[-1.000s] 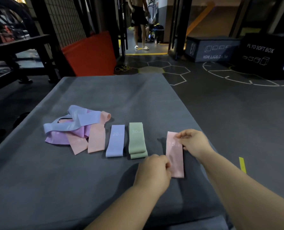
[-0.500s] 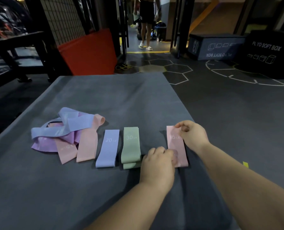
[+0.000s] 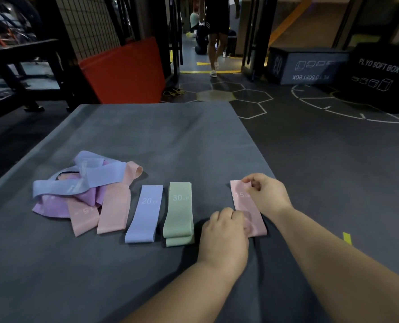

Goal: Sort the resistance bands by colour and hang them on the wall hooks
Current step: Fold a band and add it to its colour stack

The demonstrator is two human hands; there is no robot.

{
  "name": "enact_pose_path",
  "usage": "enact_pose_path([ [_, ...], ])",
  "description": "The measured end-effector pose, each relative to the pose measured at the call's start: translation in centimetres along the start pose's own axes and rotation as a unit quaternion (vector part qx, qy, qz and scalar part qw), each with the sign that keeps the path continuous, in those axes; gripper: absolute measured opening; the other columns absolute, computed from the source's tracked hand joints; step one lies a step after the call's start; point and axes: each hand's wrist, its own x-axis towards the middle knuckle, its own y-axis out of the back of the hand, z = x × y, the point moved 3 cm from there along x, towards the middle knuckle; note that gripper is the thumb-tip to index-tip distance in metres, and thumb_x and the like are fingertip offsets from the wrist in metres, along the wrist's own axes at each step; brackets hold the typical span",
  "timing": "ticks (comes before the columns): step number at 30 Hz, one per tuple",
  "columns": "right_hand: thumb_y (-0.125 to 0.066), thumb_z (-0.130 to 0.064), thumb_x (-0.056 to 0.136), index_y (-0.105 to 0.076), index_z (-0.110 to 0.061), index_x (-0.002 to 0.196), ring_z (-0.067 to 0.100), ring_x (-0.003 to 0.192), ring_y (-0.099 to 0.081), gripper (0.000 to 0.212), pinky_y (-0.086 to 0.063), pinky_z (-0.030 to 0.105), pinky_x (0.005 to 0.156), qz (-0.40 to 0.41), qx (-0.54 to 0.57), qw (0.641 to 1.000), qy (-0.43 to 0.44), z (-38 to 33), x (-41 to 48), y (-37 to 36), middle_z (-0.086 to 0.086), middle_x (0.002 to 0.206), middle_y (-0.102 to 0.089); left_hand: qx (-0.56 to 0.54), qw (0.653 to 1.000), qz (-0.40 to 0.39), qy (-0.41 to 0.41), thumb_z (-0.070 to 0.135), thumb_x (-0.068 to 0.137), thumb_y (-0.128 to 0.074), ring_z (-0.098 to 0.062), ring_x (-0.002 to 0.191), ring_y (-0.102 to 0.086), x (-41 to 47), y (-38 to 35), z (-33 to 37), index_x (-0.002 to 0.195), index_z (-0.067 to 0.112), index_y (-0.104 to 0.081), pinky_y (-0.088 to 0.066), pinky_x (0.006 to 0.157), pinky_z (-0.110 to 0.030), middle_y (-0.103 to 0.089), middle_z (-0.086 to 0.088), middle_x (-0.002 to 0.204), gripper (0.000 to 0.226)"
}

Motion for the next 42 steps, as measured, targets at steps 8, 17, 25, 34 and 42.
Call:
enact_pose_path([
  [8,-0.048,-0.011,0.094,-0.065,-0.025,0.119,0.014,0.116,-0.049,0.033,-0.040,0.024,0.096,-0.010,-0.079,0.994,0.074,0.2,0.2,-0.2,-0.008,0.124,-0.058,-0.012,1.000,0.020,0.009,0.019,0.087,-0.053,-0.023,0.096,-0.052,-0.2,-0.3,-0.2,0.104,0.024,-0.057,-0.039,0.078,-0.033,-0.054,0.003,0.104,0.018],
  [17,-0.039,-0.053,0.096,-0.039,-0.035,0.144,0.011,0.143,-0.021,0.051,-0.017,0.039,0.117,-0.088,-0.218,0.967,0.095,0.1,-0.6,-0.5,-0.015,0.153,-0.031,0.020,0.999,0.049,-0.013,0.038,0.058,-0.082,-0.013,0.059,-0.055,-0.1,-1.2,-0.7,0.076,0.031,-0.061,-0.044,0.049,-0.025,-0.056,0.012,0.073,0.028],
  [25,-0.035,-0.052,0.098,-0.034,-0.035,0.146,0.010,0.144,-0.021,0.051,-0.018,0.036,0.117,-0.080,-0.238,0.963,0.099,0.3,-0.8,-0.7,-0.015,0.155,-0.028,0.044,0.999,0.000,0.002,0.032,0.042,-0.085,-0.012,0.056,-0.054,0.1,-1.6,-0.4,0.072,0.031,-0.061,-0.042,0.046,-0.025,-0.054,0.012,0.070,0.038],
  [34,-0.048,-0.050,0.094,-0.042,-0.032,0.143,0.013,0.141,-0.028,0.052,-0.022,0.035,0.116,-0.097,-0.181,0.975,0.089,0.1,-0.5,-0.2,-0.011,0.151,-0.037,0.024,0.991,-0.127,0.022,0.017,0.093,-0.048,-0.029,0.110,-0.046,0.8,0.7,0.2,0.121,0.016,-0.047,-0.039,0.089,-0.039,-0.045,-0.005,0.122,0.028],
  [42,-0.054,-0.035,0.094,-0.049,-0.026,0.139,0.020,0.142,-0.027,0.046,-0.019,0.030,0.115,-0.070,-0.112,0.988,0.079,-1.9,-2.1,1.0,0.000,0.153,-0.035,-0.005,0.991,-0.127,0.049,0.020,0.097,-0.046,-0.032,0.105,-0.054,-1.1,6.4,-2.0,0.118,0.018,-0.052,-0.040,0.078,-0.037,-0.048,-0.007,0.119,0.022],
])
